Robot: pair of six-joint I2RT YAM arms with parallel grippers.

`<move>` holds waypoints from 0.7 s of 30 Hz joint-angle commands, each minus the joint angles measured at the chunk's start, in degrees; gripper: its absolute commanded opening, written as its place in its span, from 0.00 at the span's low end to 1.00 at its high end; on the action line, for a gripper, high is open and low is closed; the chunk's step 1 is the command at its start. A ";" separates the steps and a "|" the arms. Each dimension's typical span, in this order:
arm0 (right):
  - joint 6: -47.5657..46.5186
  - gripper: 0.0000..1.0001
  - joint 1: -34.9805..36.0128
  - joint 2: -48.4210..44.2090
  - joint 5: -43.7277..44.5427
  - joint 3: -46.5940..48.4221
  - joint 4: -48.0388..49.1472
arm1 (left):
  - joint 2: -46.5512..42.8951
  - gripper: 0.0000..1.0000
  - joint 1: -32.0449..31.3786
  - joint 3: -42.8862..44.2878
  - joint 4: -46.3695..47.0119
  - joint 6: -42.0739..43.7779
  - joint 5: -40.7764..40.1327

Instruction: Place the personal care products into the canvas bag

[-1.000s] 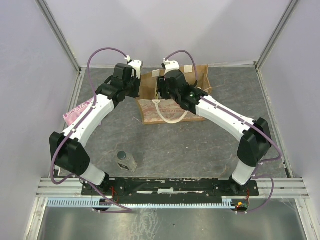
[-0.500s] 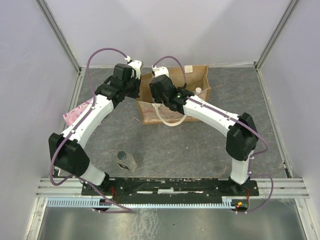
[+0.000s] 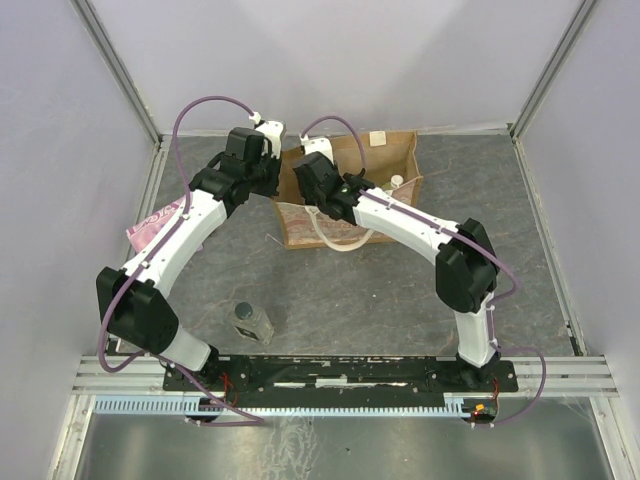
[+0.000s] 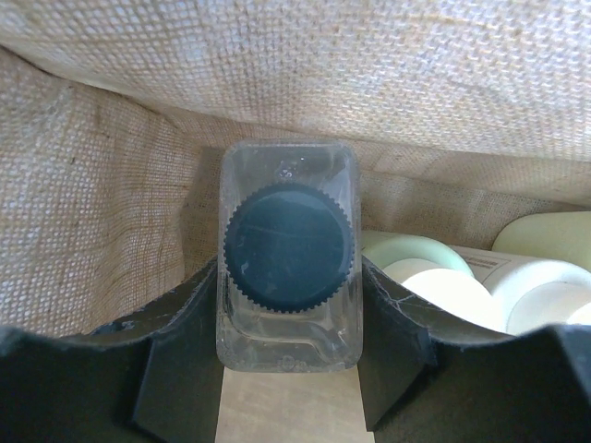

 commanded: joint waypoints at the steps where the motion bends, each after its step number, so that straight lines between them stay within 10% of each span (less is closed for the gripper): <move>1: -0.43 0.01 -0.38 0.45 5.55 5.02 -0.40 | -4.18 0.03 0.66 0.84 0.68 -0.07 -2.19; 15: 0.60 0.14 -0.40 1.59 4.27 4.82 -3.34 | -3.48 0.03 0.65 1.47 0.64 0.28 -2.84; 21: -0.50 0.59 -0.38 -1.48 3.27 7.15 -3.13 | -3.31 0.03 0.71 1.37 0.64 0.29 -2.87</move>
